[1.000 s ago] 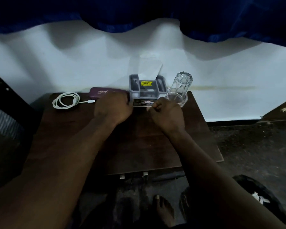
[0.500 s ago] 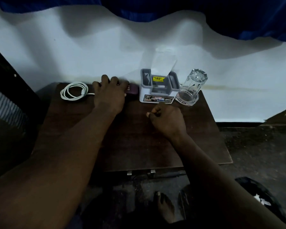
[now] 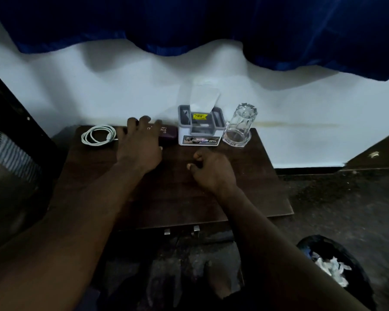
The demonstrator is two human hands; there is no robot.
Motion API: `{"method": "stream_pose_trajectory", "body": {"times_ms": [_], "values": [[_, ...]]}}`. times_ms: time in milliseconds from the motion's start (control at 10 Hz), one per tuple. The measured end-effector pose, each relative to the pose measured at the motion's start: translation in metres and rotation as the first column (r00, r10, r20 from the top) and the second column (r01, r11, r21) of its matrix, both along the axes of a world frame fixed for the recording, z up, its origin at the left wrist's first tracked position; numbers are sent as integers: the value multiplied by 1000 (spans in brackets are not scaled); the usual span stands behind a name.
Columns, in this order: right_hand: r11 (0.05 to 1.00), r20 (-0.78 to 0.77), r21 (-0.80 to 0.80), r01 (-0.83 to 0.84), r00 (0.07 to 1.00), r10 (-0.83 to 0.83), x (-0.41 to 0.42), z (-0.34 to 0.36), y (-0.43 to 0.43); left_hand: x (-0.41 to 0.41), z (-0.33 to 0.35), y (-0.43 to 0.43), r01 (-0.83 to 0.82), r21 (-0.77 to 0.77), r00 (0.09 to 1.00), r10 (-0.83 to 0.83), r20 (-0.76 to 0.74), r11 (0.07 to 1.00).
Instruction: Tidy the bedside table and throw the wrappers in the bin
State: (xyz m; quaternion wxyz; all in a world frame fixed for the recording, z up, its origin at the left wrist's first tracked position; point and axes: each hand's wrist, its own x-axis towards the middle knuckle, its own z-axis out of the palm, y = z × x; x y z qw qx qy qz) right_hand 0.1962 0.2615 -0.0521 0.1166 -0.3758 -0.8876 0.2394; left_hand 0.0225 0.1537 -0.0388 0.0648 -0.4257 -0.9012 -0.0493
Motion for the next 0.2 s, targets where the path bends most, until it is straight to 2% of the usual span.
{"method": "stream_pose_trajectory", "body": {"times_ms": [200], "values": [[986,35,144,-89,996,85,16,27,-34,56,30,-39,144,-34,990,-144,1,989]]}}
